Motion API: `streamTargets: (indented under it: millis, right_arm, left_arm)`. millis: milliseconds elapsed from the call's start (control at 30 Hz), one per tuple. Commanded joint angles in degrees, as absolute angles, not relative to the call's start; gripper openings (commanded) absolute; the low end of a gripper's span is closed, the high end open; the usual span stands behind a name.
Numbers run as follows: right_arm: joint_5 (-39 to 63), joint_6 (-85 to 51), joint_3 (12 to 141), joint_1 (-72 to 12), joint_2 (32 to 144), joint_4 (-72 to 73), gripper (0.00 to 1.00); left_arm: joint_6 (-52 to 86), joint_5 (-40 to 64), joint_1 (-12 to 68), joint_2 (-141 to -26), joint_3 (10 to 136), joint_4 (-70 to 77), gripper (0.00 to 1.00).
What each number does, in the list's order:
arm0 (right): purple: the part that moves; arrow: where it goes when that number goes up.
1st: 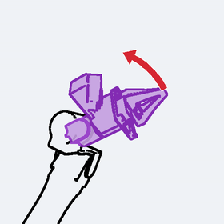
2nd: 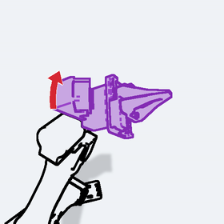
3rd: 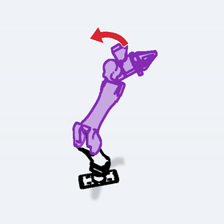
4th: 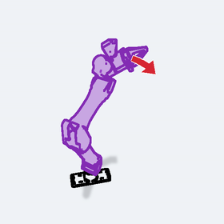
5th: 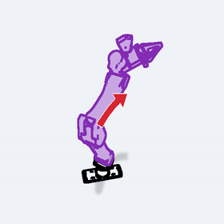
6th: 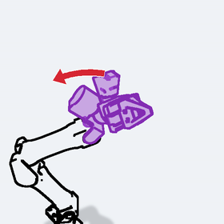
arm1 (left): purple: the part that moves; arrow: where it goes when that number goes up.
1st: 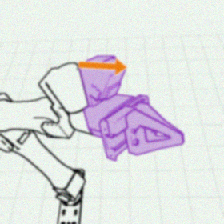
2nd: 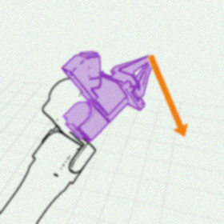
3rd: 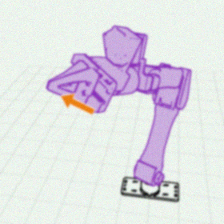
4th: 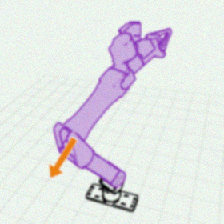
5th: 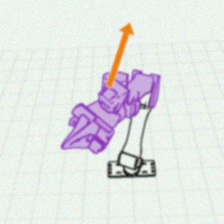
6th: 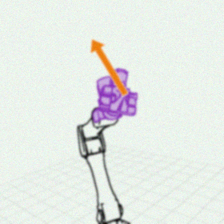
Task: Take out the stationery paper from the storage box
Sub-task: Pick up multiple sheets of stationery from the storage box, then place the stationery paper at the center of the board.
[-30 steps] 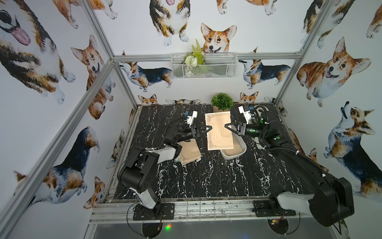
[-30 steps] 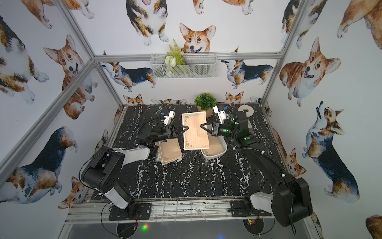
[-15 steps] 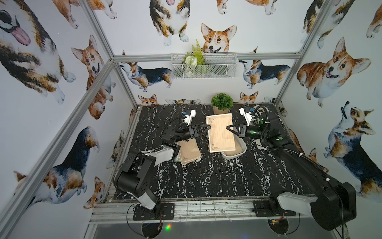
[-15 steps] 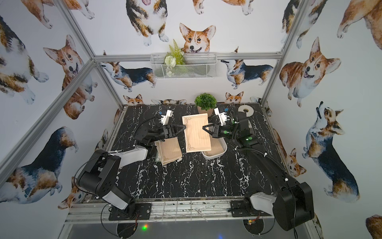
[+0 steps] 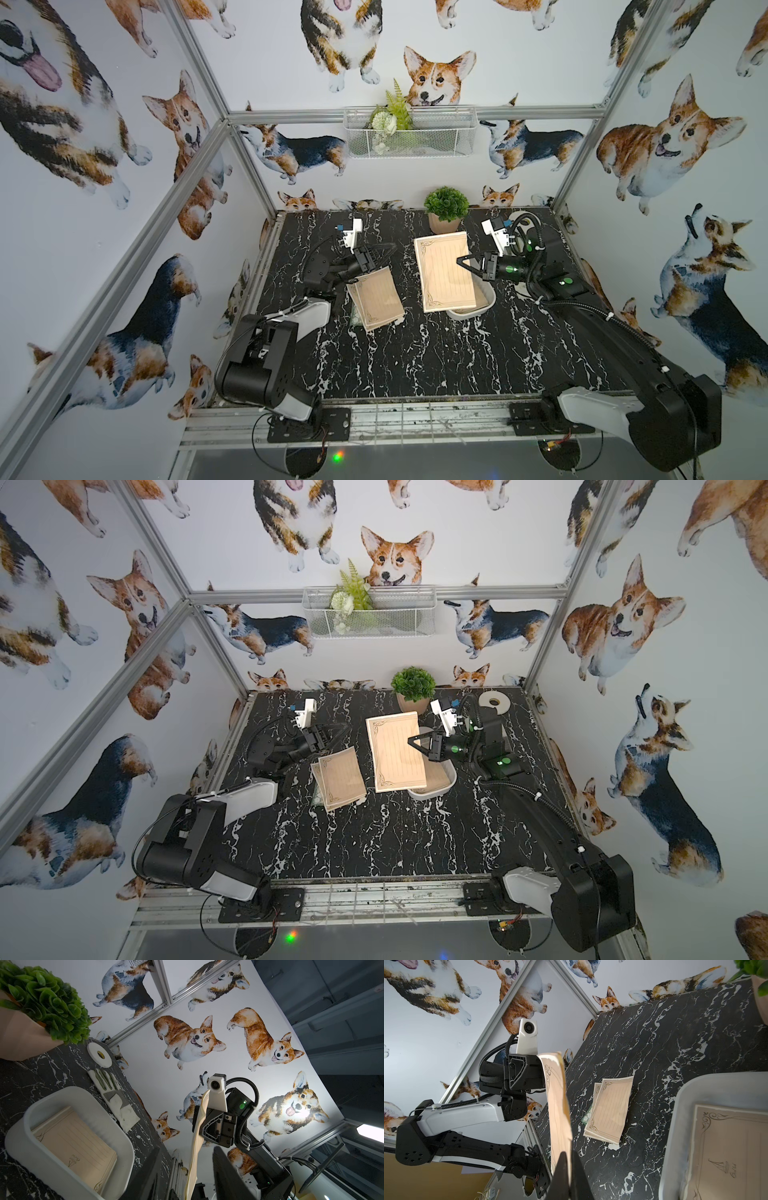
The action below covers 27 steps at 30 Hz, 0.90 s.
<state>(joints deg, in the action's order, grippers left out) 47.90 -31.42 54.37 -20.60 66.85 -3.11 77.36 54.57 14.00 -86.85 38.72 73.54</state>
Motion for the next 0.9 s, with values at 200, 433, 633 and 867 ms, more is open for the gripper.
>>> streamTargets:
  millis: [200, 433, 633, 867]
  right_arm:
    - [53.2, -35.0, 54.2, -21.0, 68.8, 3.2, 0.00]
    - [53.3, -34.6, 55.2, -22.4, 70.0, 3.2, 0.00]
    - [52.4, -33.1, 55.3, -22.5, 69.2, 0.9, 0.00]
    - [53.7, -33.7, 55.2, -22.5, 69.3, 1.3, 0.00]
  left_arm:
    - [62.5, 52.9, 16.8, -80.0, 41.6, 50.4, 0.35]
    - [50.8, 50.5, 19.9, -76.5, 45.4, 32.7, 0.35]
    - [49.9, 50.2, 19.9, -76.0, 45.1, 31.2, 0.34]
    - [49.7, 49.7, 19.9, -75.9, 45.5, 30.7, 0.33]
